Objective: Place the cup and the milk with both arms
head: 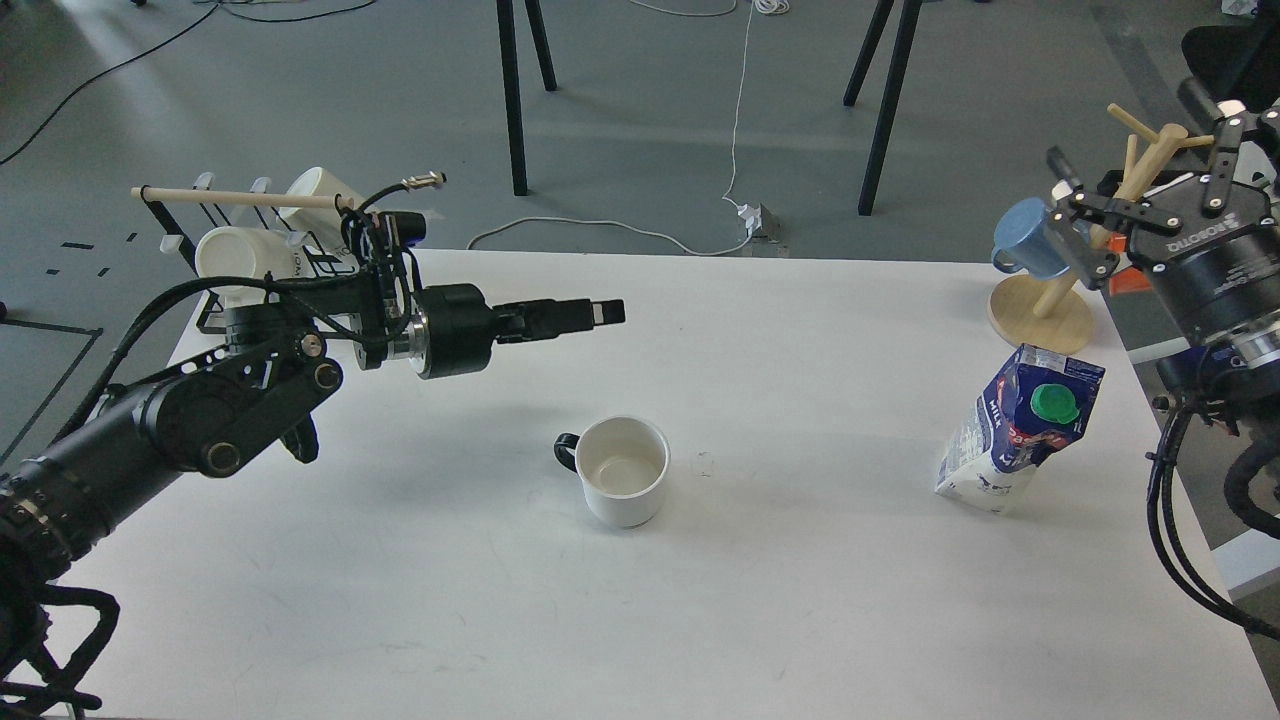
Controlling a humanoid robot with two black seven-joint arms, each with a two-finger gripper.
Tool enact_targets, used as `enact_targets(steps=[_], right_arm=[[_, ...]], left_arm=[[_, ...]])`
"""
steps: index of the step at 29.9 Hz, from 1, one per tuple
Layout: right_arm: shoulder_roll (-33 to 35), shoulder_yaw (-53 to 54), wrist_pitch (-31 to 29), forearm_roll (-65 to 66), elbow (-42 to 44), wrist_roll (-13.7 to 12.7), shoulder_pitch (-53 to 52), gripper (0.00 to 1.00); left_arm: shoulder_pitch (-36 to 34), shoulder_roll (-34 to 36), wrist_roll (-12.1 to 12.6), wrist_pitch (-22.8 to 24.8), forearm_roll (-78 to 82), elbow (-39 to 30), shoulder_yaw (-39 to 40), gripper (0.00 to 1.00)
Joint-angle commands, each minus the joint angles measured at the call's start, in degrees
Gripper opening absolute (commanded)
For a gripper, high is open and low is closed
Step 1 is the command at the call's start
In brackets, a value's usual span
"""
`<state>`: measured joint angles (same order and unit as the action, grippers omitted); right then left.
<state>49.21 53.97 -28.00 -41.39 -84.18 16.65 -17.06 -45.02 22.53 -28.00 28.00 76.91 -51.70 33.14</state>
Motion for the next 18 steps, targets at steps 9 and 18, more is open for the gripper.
enact_targets(steps=[9,18], right_arm=[[7.2,3.7,0.0,-17.7,-2.5,1.0,15.0,0.97],[8.9,3.2,0.0,-21.3,-2.7,0.8,32.3,0.97]], left_arm=[[7.7,6.2,0.0,0.0,-44.7,0.2,4.6,0.95],[13.1,5.2,0.0,0.0,-43.9,0.1,7.6,0.97]])
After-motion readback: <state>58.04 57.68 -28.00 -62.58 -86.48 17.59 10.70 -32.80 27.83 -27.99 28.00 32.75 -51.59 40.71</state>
